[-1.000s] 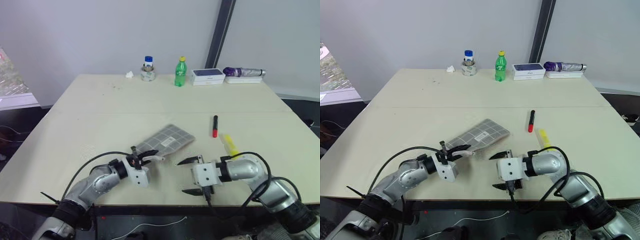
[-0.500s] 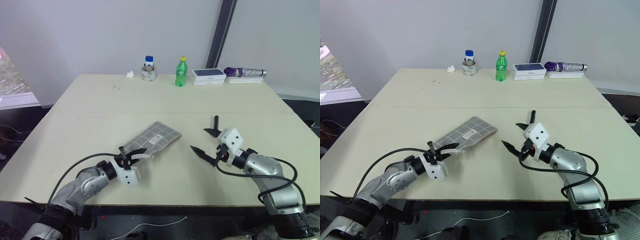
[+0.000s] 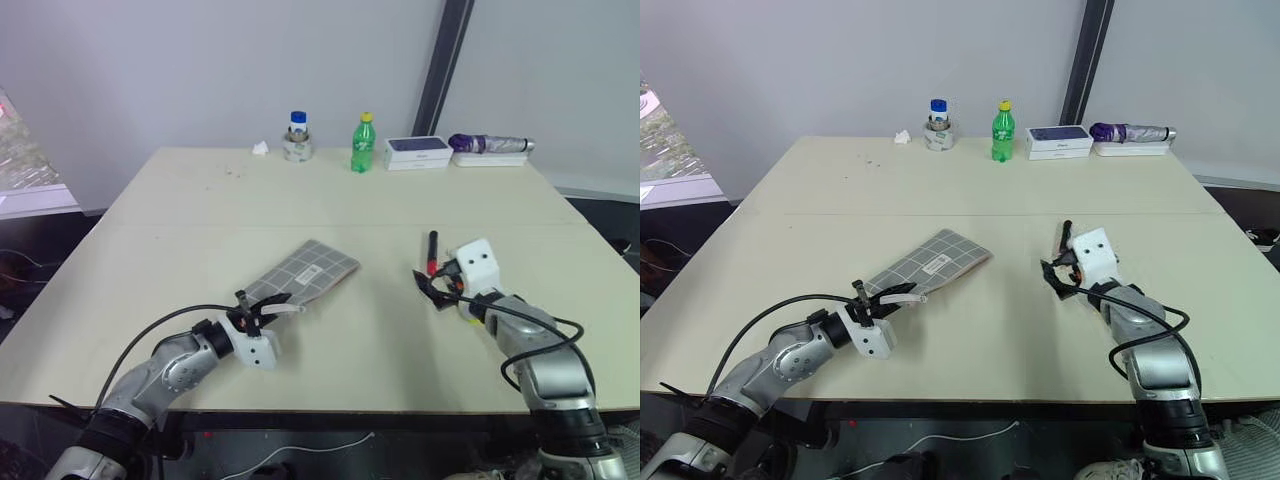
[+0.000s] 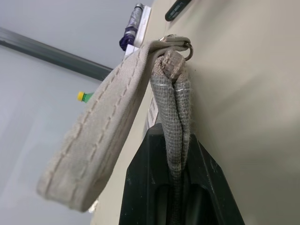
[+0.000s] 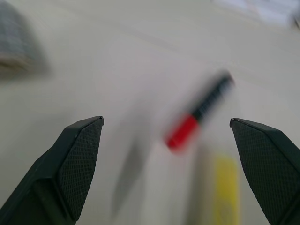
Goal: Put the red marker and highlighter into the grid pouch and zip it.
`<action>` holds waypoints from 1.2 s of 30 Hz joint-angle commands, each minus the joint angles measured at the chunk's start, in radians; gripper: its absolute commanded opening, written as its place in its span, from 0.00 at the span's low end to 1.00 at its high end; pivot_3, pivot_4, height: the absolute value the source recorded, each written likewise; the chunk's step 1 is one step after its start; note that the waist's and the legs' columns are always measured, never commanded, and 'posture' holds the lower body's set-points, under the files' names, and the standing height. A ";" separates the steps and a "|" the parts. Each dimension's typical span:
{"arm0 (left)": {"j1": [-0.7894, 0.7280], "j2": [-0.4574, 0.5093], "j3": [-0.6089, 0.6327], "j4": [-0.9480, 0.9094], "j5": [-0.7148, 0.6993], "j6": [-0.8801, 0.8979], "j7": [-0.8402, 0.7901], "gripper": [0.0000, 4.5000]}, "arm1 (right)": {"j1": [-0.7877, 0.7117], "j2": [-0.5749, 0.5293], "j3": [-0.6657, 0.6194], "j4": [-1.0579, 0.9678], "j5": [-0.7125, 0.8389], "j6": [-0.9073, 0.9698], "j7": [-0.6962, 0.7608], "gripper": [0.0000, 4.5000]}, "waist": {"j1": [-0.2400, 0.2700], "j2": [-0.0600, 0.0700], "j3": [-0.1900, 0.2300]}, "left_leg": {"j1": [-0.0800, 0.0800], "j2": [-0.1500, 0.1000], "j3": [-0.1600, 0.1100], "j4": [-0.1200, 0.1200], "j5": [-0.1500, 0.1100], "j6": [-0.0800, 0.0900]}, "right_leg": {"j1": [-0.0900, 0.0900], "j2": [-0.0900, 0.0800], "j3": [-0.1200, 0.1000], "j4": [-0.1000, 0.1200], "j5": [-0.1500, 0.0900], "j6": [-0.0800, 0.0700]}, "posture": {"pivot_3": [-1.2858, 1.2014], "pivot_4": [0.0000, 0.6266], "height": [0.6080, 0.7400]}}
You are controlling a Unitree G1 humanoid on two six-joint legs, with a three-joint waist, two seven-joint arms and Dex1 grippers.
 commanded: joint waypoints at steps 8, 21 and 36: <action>-0.031 -0.022 0.006 -0.020 -0.018 0.010 0.000 0.00 | 0.040 0.042 -0.103 -0.074 0.067 0.308 -0.080 0.88 | -0.007 0.000 0.000 | 0.000 0.000 0.000 -0.001 0.000 0.000 | -0.001 0.001 0.000 0.000 0.000 0.000 | 0.52 0.24 1.00; -0.048 -0.031 0.011 -0.005 -0.034 0.003 -0.009 0.00 | -0.079 0.026 -0.151 -0.072 0.012 -0.042 -0.162 0.20 | -0.007 0.001 0.000 | 0.000 0.000 0.001 -0.001 0.000 0.000 | -0.003 0.001 0.001 0.001 0.000 0.000 | 0.52 0.24 1.00; 0.008 -0.103 0.076 -0.108 -0.548 0.123 -0.287 0.00 | 0.053 -0.150 0.112 -0.143 0.108 -0.363 0.408 0.20 | -0.023 0.000 0.000 | -0.001 0.001 -0.001 0.001 0.000 0.000 | -0.001 0.001 0.000 0.000 0.000 0.000 | 0.52 0.24 1.00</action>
